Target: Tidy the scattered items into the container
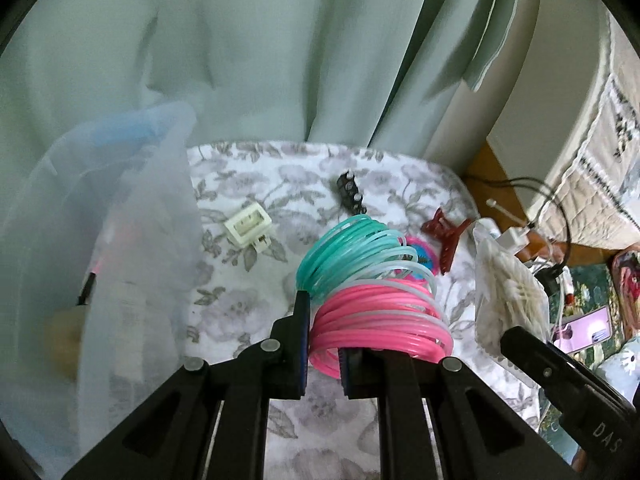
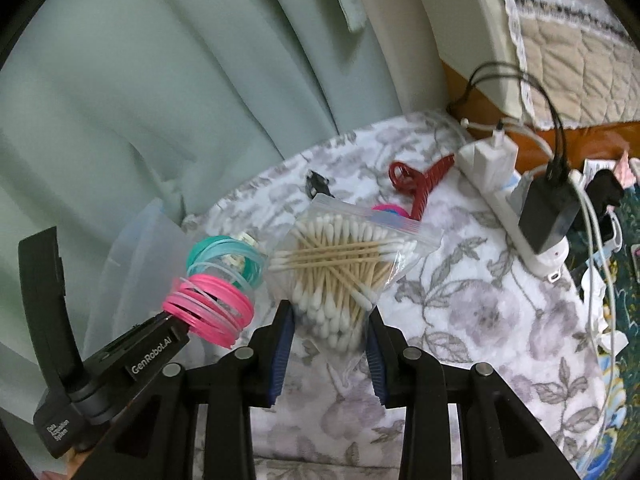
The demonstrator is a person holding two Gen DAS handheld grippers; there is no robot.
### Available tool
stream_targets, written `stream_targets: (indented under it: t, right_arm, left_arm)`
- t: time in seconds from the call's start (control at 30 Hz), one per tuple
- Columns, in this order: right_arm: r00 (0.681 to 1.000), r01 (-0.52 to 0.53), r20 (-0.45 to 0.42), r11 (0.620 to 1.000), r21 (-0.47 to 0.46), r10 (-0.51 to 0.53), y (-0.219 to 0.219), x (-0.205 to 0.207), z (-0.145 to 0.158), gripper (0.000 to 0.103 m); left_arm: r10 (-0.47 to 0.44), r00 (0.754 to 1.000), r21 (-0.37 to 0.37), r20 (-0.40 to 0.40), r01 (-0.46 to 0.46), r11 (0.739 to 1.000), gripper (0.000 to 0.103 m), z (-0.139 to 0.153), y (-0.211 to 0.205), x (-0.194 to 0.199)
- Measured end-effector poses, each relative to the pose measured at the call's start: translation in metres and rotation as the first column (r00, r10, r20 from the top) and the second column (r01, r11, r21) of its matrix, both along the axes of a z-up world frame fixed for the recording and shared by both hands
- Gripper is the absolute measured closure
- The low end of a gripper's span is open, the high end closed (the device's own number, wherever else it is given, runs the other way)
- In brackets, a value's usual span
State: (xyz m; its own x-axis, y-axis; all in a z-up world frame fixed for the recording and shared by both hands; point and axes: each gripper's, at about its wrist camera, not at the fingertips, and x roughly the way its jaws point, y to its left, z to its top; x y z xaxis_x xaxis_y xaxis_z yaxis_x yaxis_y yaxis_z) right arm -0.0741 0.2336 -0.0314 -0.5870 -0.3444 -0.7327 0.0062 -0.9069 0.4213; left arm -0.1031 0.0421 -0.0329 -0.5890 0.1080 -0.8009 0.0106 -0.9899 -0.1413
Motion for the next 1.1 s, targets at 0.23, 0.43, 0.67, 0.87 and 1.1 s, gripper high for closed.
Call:
stream_targets:
  t: [0.23,0.43,0.67,0.87,1.1]
  right_arm:
    - [0.997,0.001,-0.083,1.000,0.005,-0.001,0.000,0.016,0.033,0.066]
    - [0.990,0.028,-0.137,1.000,-0.007,-0.029,0.004,0.033,0.053,0.066]
    - [0.983,0.010,-0.183,1.000,-0.001,-0.010,-0.005,0.053,0.069,0.066]
    - [0.977,-0.010,-0.215,1.000,0.018,0.014,-0.018,0.072,0.080,0.066]
    - [0.970,-0.045,-0.236,0.998,0.041,0.054,-0.038,0.086,0.088,0.066]
  left_arm:
    - [0.032,0.998,0.038,-0.062,-0.029,0.999,0.091,0.029,-0.015,0.015]
    - [0.050,0.994,0.055,-0.097,-0.045,0.997,0.091,0.047,-0.023,0.030]
    - [0.058,0.985,0.082,-0.162,-0.045,0.996,0.091,0.068,-0.028,0.055]
    - [0.073,0.977,0.094,-0.202,-0.055,0.994,0.091,0.079,-0.038,0.075]
    - [0.113,0.964,0.134,-0.240,-0.082,0.988,0.091,0.087,-0.060,0.092]
